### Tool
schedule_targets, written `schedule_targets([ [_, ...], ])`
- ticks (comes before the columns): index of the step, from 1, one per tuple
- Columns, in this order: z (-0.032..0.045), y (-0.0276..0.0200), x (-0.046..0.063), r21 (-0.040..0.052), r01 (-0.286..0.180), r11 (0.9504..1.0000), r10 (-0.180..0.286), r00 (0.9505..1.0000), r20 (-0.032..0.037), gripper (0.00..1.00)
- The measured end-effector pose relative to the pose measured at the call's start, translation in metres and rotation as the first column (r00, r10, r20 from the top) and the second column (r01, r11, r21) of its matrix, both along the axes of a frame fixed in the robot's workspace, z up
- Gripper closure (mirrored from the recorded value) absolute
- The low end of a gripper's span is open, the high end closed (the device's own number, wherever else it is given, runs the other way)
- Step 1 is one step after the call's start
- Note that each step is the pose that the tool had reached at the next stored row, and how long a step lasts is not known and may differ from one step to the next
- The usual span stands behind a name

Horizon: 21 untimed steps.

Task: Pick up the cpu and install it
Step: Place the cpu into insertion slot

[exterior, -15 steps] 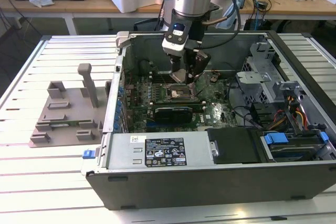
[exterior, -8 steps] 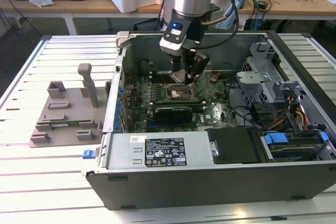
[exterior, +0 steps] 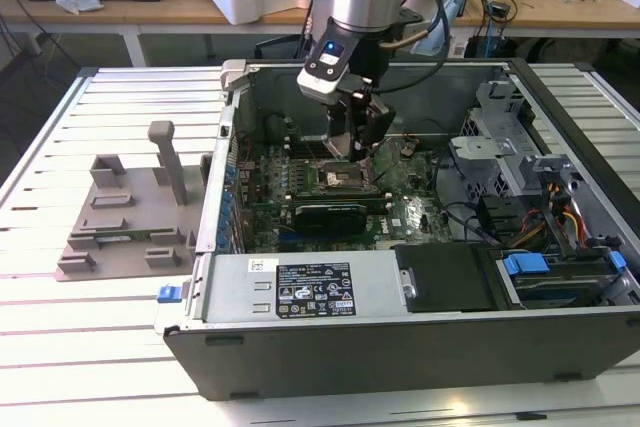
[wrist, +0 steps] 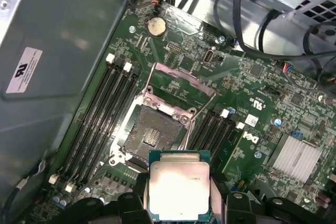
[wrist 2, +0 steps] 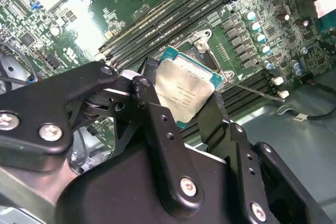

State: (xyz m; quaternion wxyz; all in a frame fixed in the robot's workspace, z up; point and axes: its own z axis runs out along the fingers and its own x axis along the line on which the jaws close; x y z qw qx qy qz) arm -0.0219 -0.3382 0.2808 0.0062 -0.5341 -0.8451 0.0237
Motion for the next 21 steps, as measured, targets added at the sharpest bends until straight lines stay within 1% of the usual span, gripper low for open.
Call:
schedule_targets([
  [5,-0.0001,0.0,0.0,-0.0014,0.05,0.9988,-0.05,0.9988,0.0,0.45],
  [8,-0.0002,0.0,0.0,-0.0015,0.08,0.9968,-0.08,0.9968,0.0,0.45],
  [12,-0.0007,0.0,0.0,-0.0015,0.124,0.9923,-0.124,0.9923,0.0001,0.45],
  [13,-0.0008,0.0,0.0,-0.0016,0.14,0.9901,-0.14,0.9901,0.0,0.45],
  [15,-0.001,0.0,0.0,-0.0015,0.158,0.9874,-0.158,0.9874,0.0,0.45],
  [17,-0.0013,0.0,0.0,-0.0014,0.186,0.9826,-0.186,0.9826,0.0001,0.45],
  [18,-0.0018,0.0,0.0,-0.0015,0.216,0.9764,-0.216,0.9764,0.0001,0.45],
  [19,-0.0024,0.0,0.0,-0.0016,0.248,0.9687,-0.248,0.9687,0.0001,0.45],
  [20,-0.0027,0.0,0.0,-0.0015,0.26,0.9657,-0.26,0.9657,0.0001,0.45],
  [21,-0.0031,0.0,0.0,-0.0016,0.276,0.9612,-0.276,0.9612,0.0001,0.45],
])
